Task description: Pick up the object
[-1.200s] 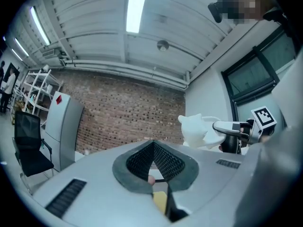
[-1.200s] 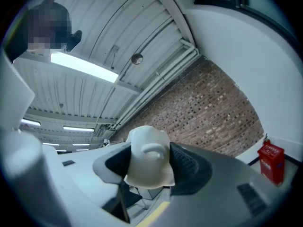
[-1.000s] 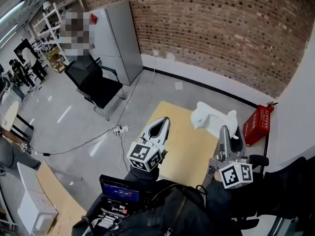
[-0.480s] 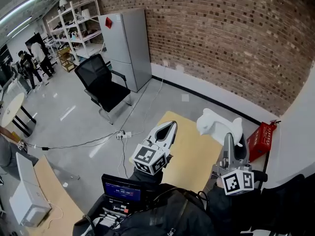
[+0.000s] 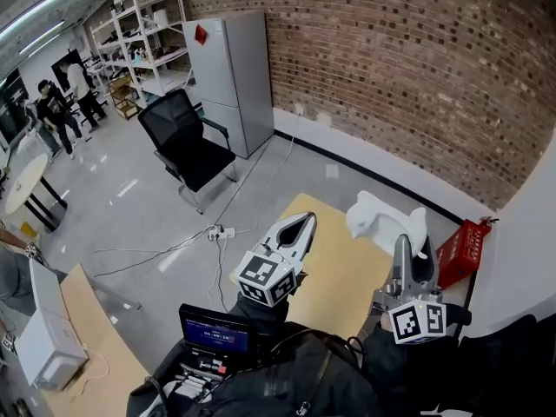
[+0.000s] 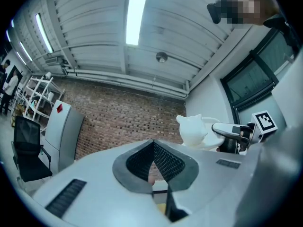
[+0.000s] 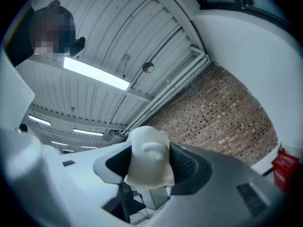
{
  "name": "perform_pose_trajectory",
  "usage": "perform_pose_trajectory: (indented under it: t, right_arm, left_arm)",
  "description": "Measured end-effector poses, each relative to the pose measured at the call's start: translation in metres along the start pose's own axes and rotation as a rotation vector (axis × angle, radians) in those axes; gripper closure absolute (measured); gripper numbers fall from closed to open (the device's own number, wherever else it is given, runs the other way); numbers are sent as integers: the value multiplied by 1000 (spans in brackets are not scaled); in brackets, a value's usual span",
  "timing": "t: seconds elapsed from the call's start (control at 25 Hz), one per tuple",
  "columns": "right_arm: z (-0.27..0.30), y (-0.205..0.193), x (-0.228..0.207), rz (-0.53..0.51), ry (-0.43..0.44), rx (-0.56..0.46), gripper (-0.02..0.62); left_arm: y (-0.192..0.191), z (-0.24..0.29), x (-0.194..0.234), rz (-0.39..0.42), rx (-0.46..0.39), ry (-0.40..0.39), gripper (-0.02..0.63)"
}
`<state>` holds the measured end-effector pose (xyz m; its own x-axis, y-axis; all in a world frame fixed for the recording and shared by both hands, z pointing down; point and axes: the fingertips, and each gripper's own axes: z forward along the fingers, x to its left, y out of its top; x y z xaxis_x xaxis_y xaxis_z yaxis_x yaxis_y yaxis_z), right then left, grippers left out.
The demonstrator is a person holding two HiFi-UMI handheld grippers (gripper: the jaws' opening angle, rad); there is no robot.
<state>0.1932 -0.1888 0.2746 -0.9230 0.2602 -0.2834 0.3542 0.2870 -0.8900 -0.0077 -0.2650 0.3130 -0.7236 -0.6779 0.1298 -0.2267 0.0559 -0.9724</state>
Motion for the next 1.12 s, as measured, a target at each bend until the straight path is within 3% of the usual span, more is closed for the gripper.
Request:
perform_pose_trajectory:
  t: [1.12]
  right_arm:
    - [-7, -6, 5, 8, 4, -8, 356]
  left_arm:
    - [-8, -5, -1, -3, 24, -2, 607]
